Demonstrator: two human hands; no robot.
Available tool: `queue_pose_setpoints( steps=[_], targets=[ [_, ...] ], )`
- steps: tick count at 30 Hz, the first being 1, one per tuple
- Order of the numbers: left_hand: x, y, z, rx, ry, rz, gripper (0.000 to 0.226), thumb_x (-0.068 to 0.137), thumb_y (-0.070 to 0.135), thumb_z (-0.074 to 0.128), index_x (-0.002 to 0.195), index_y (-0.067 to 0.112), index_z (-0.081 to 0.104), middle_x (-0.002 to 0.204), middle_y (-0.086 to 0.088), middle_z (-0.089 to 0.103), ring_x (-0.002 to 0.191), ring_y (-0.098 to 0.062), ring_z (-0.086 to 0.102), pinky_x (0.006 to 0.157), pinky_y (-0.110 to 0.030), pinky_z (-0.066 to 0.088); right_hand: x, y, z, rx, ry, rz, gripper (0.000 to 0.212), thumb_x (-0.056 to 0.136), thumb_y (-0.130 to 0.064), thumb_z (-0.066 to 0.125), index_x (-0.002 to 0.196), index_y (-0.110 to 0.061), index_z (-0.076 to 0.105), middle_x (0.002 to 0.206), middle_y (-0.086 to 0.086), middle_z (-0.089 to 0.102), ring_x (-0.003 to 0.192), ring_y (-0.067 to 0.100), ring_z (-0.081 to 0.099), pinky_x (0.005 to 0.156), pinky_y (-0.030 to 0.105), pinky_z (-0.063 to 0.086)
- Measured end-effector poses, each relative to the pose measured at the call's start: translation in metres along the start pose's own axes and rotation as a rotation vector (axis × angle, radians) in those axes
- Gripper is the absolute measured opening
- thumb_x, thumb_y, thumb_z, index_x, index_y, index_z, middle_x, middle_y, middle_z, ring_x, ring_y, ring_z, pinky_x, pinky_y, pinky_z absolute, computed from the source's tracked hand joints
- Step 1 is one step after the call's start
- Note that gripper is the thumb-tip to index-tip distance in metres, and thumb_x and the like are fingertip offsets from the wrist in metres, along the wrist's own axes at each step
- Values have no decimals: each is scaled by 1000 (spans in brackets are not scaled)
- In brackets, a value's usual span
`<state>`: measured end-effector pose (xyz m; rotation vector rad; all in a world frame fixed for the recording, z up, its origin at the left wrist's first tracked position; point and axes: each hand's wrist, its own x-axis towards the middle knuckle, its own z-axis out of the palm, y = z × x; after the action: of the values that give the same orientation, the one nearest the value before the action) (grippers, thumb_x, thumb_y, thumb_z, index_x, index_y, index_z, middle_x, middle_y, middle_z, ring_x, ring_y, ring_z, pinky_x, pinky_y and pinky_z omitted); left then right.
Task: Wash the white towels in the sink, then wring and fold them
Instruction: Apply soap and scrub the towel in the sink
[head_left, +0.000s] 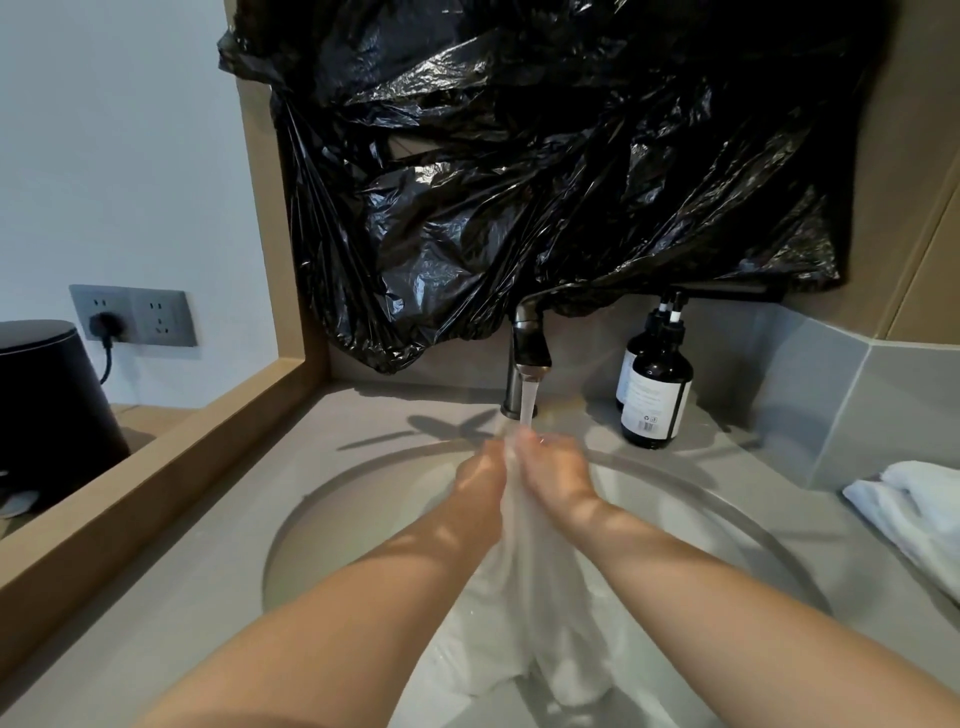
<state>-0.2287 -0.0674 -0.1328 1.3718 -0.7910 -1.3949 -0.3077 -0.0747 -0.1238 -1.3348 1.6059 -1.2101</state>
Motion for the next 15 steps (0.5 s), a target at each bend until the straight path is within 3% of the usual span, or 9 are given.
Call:
queue_pose_setpoints(
  steps=[3,5,7,10,12,13,15],
  targets=[
    [-2,-3,7,18,-60,8,57,94,60,47,122,14,62,114,-9,67,111,-32,62,100,-43,48,4,4,-12,106,97,81,25,96,-28,51,77,-13,56,83,7,60,84,25,57,80,32,44],
    [2,-1,8,17,21,25,49,99,53,43,109,11,65,104,-13,68,100,-31,64,90,-40,52,-4,9,-6,43,55,-34,32,97,-31,50,73,-11,57,76,6,61,74,23,57,71,31,44],
    [4,0,8,-66,-16,42,38,99,42,51,87,11,69,84,-12,69,84,-28,66,80,-39,56,-10,11,3,68,84,-92,36,95,-33,53,68,-10,57,66,4,61,63,20,54,61,28,42],
    [2,3,7,-31,-125,53,29,91,40,64,83,14,73,84,-12,70,85,-30,67,90,-45,54,6,10,-3,89,124,-10,42,94,-33,55,58,-14,46,57,1,49,55,20,45,55,27,37],
    [5,6,3,194,-70,192,23,97,33,58,88,14,68,88,-4,66,91,-21,62,87,-36,51,18,13,-16,-84,20,49,42,96,-39,53,62,-15,55,59,1,56,59,21,53,59,28,42],
    [8,7,0,318,-39,313,24,99,29,54,81,15,63,79,1,60,85,-15,58,77,-30,46,21,16,-24,-128,-60,95,39,97,-43,50,71,-16,62,68,3,62,66,23,58,62,28,45],
    [13,8,-11,476,-23,513,41,99,29,53,59,20,44,56,7,38,56,-6,41,57,-24,33,25,19,-39,80,-352,213,39,98,-49,45,100,-18,69,94,7,71,83,21,65,69,26,48]
  ],
)
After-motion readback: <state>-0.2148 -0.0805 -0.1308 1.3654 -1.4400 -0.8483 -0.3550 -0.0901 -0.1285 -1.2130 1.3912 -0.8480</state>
